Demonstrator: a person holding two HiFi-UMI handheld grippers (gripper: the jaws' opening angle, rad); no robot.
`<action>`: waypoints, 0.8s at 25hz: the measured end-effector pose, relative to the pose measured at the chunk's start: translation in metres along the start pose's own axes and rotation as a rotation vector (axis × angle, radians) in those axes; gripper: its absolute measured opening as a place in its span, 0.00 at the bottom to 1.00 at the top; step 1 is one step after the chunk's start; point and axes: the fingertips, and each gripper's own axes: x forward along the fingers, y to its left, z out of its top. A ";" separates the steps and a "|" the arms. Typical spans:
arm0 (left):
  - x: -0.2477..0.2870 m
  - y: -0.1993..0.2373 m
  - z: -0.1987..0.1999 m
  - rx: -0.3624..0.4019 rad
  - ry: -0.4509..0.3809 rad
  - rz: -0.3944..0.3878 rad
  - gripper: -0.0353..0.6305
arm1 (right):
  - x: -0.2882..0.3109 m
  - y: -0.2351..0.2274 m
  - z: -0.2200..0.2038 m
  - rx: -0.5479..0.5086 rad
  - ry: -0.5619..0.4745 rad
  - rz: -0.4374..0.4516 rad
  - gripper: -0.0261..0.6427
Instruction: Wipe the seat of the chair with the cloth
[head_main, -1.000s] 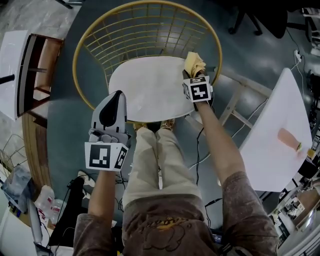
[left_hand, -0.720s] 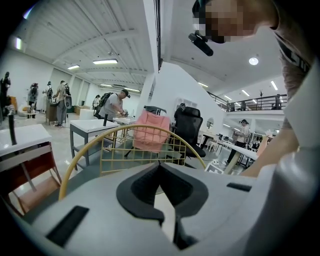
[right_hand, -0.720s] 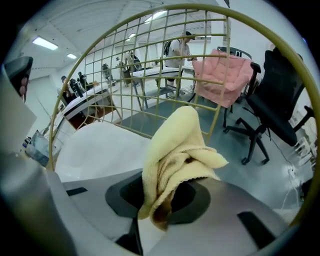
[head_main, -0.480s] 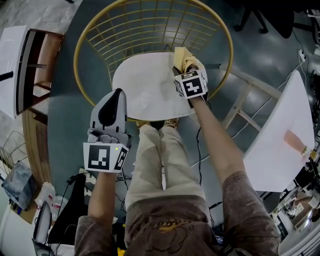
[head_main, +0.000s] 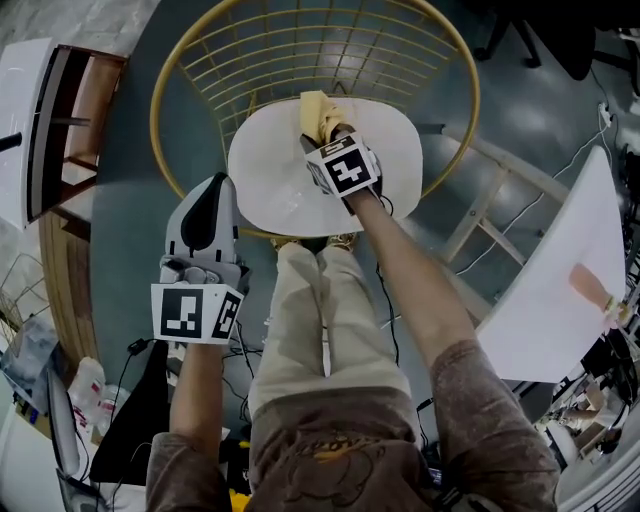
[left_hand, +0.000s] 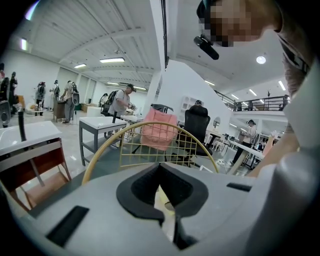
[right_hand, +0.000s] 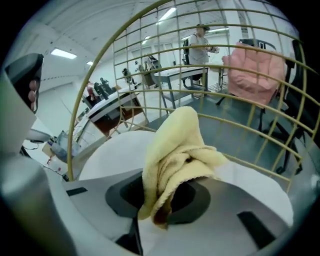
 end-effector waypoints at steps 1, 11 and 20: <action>-0.001 0.001 0.000 -0.002 0.002 0.002 0.06 | 0.005 0.011 0.004 -0.013 0.000 0.021 0.20; -0.008 0.012 0.001 0.000 0.005 0.008 0.06 | 0.029 0.085 0.025 -0.058 -0.022 0.141 0.20; -0.015 0.012 -0.003 -0.022 0.012 0.008 0.06 | 0.023 0.145 0.026 -0.114 -0.057 0.326 0.20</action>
